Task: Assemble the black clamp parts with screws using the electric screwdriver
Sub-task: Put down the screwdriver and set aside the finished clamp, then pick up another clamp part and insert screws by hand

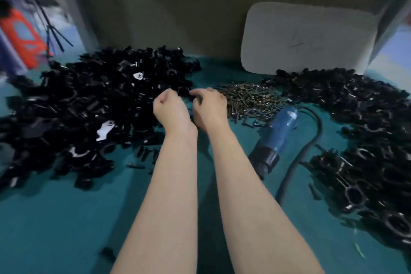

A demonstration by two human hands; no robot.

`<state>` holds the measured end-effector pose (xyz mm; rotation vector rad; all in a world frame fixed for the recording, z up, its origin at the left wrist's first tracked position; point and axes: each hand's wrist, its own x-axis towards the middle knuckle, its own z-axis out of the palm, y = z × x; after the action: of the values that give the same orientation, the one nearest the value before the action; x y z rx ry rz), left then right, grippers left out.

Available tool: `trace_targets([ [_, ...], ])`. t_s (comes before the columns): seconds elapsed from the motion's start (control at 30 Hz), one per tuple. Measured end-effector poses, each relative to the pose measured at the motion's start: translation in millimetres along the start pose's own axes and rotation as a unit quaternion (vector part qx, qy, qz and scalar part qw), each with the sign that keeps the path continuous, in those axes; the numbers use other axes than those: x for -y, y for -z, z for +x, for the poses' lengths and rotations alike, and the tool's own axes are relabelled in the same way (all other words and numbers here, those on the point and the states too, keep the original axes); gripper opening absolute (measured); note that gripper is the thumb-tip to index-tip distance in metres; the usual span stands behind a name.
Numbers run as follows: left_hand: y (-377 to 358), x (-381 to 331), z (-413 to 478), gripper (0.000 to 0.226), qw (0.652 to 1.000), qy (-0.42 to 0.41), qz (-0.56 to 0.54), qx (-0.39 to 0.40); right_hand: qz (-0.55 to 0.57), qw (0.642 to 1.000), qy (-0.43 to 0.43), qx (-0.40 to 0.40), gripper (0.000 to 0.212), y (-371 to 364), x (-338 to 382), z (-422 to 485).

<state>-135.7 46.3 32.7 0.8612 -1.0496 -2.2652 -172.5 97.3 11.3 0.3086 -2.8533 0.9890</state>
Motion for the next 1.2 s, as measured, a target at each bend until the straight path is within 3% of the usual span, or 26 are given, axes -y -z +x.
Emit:
trace_targets([
  [0.1,2.1,-3.9,19.7,0.019,1.0,0.016,-0.007,-0.009,-0.062,0.995,-0.046,0.07,0.046,-24.2,7.4,22.7],
  [0.2,-0.8,-2.3,28.5,0.02,1.0,0.022,-0.006,-0.003,-0.077,0.991,-0.057,0.089,0.044,-36.1,6.7,36.4],
  [0.27,-3.3,1.2,32.1,0.024,1.0,0.011,-0.004,0.001,-0.064,0.996,-0.053,0.041,0.035,-36.3,6.1,40.6],
  [0.37,-10.3,7.0,29.8,0.032,0.998,-0.034,0.049,0.025,0.063,0.993,-0.047,-0.093,0.024,-8.9,1.1,42.3],
  [0.43,-19.4,15.2,23.5,0.046,0.98,-0.084,0.157,0.091,0.124,0.983,-0.023,-0.131,0.012,24.9,-8.7,42.2],
  [0.5,-35.4,25.1,11.3,0.054,0.943,-0.101,0.25,0.194,0.092,0.99,-0.017,-0.102,0.008,61.9,-23.4,39.1],
  [0.6,-62.1,36.8,-18.9,0.039,0.88,-0.095,0.325,0.332,0.049,0.993,-0.043,-0.1,0.019,106.5,-53.5,26.3],
  [0.7,-83.1,54.8,-48.1,0.028,0.847,-0.058,0.339,0.406,0.07,0.987,-0.065,-0.13,0.018,136.4,-86.3,8.8],
  [0.8,-102.0,79.5,-68.2,0.018,0.86,-0.005,0.321,0.397,0.132,0.972,-0.089,-0.17,0.02,151.9,-115.3,-5.7],
  [0.9,-117.9,101.7,-81.0,0.019,0.895,0.06,0.275,0.346,0.074,0.941,-0.205,-0.26,0.029,153.2,-149.6,-7.2],
  [1.0,-130.1,117.3,-93.9,0.021,0.918,0.138,0.196,0.317,0.03,0.908,-0.36,-0.212,0.042,153.1,-178.9,-1.6],
  [1.2,-142.2,137.7,-95.8,0.019,0.927,0.146,0.191,0.288,0.021,0.88,-0.44,-0.178,0.053,147.9,-198.1,20.1],
])
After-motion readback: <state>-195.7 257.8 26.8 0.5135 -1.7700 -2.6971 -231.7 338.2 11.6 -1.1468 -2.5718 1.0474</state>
